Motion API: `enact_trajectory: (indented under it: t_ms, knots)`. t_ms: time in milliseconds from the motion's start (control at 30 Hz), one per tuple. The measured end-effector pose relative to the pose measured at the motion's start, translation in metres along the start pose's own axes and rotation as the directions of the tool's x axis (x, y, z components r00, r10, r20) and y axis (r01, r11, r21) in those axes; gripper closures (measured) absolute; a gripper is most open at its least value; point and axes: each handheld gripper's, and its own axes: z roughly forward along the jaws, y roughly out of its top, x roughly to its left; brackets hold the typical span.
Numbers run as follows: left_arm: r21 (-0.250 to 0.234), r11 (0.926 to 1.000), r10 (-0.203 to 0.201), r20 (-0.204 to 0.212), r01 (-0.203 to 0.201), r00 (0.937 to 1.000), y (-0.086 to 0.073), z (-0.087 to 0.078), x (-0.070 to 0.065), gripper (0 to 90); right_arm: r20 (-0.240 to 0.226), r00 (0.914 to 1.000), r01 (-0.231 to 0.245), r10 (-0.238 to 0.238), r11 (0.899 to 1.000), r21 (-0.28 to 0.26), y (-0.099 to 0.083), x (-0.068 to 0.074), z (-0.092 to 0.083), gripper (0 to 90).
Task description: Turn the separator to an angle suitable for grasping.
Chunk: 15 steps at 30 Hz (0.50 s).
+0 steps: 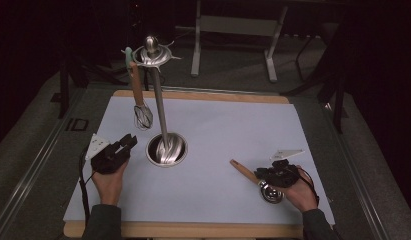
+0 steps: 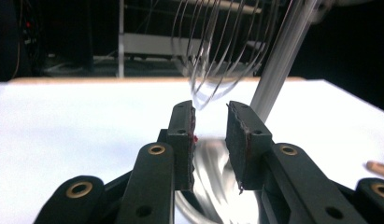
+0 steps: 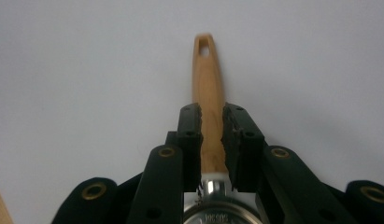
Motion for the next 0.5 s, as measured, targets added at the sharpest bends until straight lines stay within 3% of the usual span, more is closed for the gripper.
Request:
enact_trajectory:
  t_ms: [167,500]
  knots:
    - [0.036,0.9993,-0.002,0.007,0.001,1.0,-0.017,0.004,-0.001,71.3,-0.019,0.9988,-0.044,0.045,0.997,0.057,-0.005,-0.004,0.006,72.8]
    - [0.069,0.9973,-0.026,0.016,0.025,0.9995,-0.034,0.009,0.0,71.4,-0.014,0.9987,-0.047,0.05,0.989,0.142,-0.012,-0.005,0.013,68.9]
